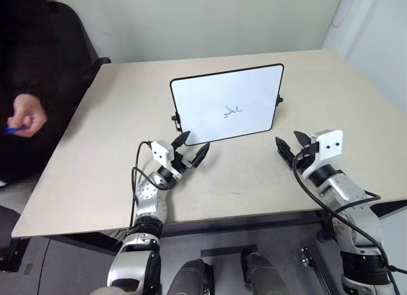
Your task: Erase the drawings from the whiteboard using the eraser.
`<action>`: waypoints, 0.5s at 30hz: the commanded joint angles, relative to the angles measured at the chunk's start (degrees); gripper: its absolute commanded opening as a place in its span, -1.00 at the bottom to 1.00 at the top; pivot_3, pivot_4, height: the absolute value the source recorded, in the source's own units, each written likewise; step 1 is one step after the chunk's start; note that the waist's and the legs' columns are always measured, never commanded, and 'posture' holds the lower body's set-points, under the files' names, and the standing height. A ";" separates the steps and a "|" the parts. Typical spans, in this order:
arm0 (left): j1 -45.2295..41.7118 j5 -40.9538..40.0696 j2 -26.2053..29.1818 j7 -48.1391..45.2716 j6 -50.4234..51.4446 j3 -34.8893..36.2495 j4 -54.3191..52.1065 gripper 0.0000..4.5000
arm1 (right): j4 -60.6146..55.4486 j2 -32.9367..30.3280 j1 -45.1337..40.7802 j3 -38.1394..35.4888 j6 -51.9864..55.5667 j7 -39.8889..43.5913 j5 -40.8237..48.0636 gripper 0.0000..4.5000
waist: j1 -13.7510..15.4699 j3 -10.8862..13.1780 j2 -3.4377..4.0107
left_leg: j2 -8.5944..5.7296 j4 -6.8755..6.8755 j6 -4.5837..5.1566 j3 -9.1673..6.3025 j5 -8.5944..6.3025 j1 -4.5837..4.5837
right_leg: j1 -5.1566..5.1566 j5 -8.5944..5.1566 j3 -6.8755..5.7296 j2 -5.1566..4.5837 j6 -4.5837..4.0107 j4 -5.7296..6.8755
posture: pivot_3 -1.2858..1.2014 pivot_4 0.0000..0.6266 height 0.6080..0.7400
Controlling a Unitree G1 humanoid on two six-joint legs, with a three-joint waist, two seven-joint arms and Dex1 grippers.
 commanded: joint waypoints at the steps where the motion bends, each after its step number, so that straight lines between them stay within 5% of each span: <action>1: 0.66 -0.58 -0.95 -0.38 -0.81 0.00 0.81 1.00 | -3.59 -0.65 0.29 -1.18 0.38 0.35 1.54 0.38 | 0.00 0.00 0.00 | 0.00 0.00 0.00 0.00 0.00 0.00 | 0.00 0.00 0.00 0.00 0.00 0.00 | 0.03 -0.52 0.79; 15: 0.87 -0.49 -1.36 -0.66 -0.93 -0.03 0.73 1.00 | -1.64 -3.46 -3.41 0.73 9.68 -1.10 0.83 0.38 | 0.02 0.00 0.01 | -0.02 0.00 -0.07 0.00 -0.07 0.02 | 0.06 -0.05 0.02 -0.03 0.07 -0.04 | 0.03 -0.52 0.79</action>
